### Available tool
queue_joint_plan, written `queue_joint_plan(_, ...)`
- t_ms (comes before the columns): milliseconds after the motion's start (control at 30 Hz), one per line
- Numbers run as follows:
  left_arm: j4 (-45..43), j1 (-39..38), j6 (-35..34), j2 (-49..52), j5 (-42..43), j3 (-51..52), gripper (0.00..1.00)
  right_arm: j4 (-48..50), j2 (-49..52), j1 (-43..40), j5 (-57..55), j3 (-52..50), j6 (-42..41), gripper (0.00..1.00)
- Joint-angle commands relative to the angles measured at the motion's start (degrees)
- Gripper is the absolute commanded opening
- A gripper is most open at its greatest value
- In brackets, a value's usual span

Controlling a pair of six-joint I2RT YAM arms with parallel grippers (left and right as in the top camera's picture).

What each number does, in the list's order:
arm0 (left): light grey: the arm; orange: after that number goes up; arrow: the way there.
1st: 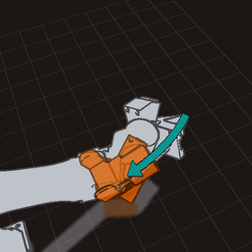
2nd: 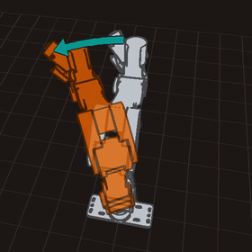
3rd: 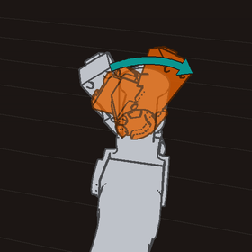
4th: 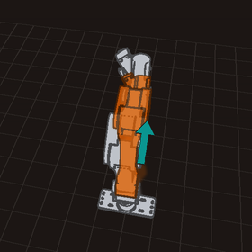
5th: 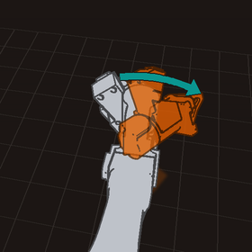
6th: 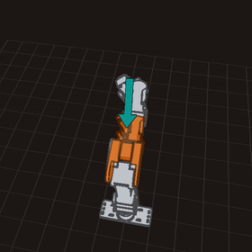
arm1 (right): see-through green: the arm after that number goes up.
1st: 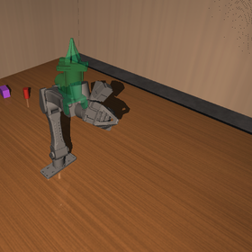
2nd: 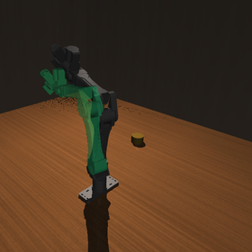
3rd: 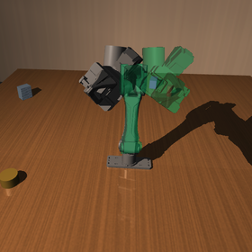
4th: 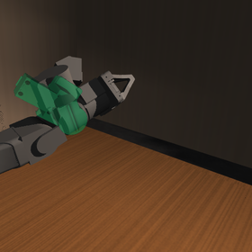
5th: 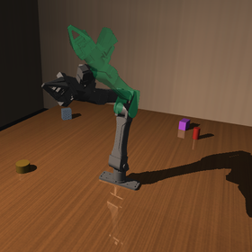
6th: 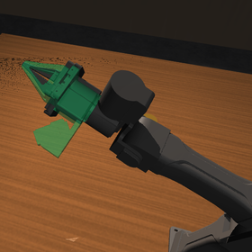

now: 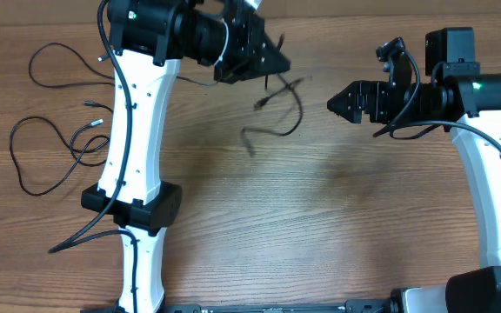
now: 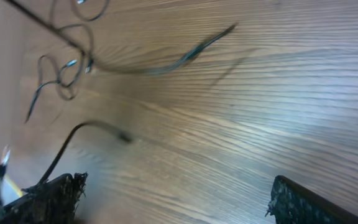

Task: Untangle cables

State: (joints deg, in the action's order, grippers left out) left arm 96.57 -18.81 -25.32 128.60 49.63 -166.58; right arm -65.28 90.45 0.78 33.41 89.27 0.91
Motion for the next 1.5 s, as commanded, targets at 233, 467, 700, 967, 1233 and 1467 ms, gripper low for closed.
queue_joint_plan(233,0.2,-5.6,6.0,0.0,-31.3,0.7,0.38,0.6,0.1,-0.1,-9.0,-0.1,-5.7,0.99)
queue_joint_plan(467,0.2,-5.1,8.8,0.0,-36.9,0.7,0.59,0.8,0.1,-0.2,-13.0,-0.1,-7.2,1.00)
queue_joint_plan(700,0.2,-5.9,12.1,0.5,-36.3,0.8,0.74,2.3,0.1,-1.3,-18.1,-0.1,-15.5,1.00)
queue_joint_plan(967,0.2,-9.3,12.1,0.8,-36.9,10.5,0.81,1.5,0.1,-5.9,-18.4,-0.1,-17.4,1.00)
queue_joint_plan(1233,0.2,-10.8,9.6,0.8,-37.5,27.8,0.86,-0.8,0.1,-11.4,-18.4,-0.1,-17.4,1.00)
queue_joint_plan(1467,-1.0,-11.3,0.5,0.8,-36.5,38.4,0.87,-0.6,0.1,-12.9,-18.3,-0.1,-17.4,1.00)
